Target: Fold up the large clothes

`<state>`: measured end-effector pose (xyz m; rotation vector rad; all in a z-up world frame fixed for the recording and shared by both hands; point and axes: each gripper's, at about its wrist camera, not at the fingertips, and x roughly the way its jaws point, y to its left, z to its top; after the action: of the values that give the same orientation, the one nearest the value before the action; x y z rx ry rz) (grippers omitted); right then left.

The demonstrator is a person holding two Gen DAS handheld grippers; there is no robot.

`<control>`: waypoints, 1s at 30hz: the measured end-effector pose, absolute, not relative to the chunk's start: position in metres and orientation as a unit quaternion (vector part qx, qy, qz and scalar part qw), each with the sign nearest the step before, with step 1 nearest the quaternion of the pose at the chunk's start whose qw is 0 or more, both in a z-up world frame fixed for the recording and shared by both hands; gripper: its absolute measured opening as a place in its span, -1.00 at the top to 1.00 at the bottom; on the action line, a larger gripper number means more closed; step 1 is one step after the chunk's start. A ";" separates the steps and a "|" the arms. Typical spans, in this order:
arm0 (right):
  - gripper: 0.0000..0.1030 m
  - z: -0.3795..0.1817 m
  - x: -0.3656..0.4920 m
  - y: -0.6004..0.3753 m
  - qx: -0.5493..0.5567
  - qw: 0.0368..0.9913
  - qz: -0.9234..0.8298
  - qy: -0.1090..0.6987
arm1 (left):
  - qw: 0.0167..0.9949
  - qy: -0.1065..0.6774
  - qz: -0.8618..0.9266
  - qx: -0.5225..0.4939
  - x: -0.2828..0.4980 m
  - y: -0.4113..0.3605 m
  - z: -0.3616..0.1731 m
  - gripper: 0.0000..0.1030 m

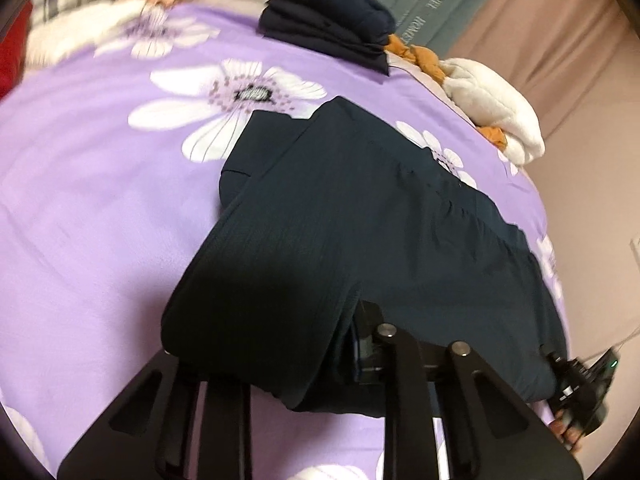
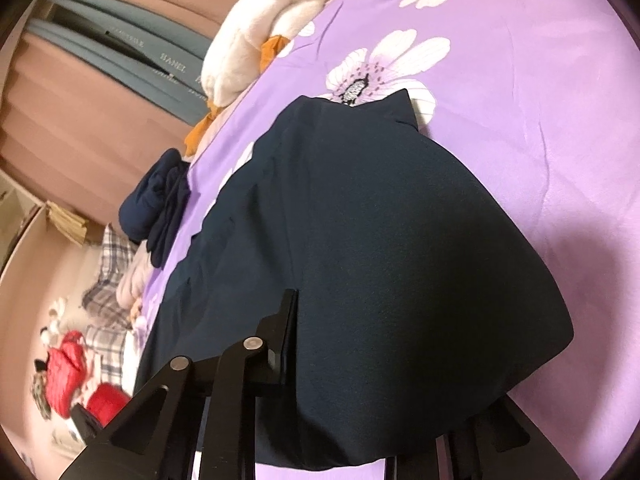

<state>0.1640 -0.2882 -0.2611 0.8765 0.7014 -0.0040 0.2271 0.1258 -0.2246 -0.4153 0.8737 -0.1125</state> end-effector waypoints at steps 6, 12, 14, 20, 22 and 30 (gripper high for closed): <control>0.55 -0.258 0.154 -0.283 0.395 0.850 0.000 0.349 | 0.889 0.421 -0.063 -0.168 0.205 0.125 -0.217 0.59; 0.55 -0.258 0.139 -0.284 0.388 0.849 0.003 0.359 | 0.890 0.425 -0.064 -0.154 0.184 0.125 -0.222 0.59; 0.55 -0.258 0.136 -0.285 0.389 0.848 0.004 0.360 | 0.888 0.427 -0.065 -0.157 0.179 0.127 -0.222 0.58; 0.55 -0.258 0.135 -0.287 0.391 0.845 0.011 0.365 | 0.885 0.431 -0.064 -0.163 0.171 0.129 -0.225 0.54; 0.53 -0.260 0.136 -0.288 0.395 0.842 0.013 0.367 | 0.881 0.436 -0.062 -0.172 0.171 0.133 -0.227 0.43; 0.44 -0.268 0.132 -0.299 0.431 0.819 0.008 0.378 | 0.868 0.454 -0.063 -0.189 0.164 0.152 -0.227 -0.02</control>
<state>0.1320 -0.2985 -0.2680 0.9177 0.8046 0.0178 0.1643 0.1524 -0.2274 -0.3946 0.9508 -0.1310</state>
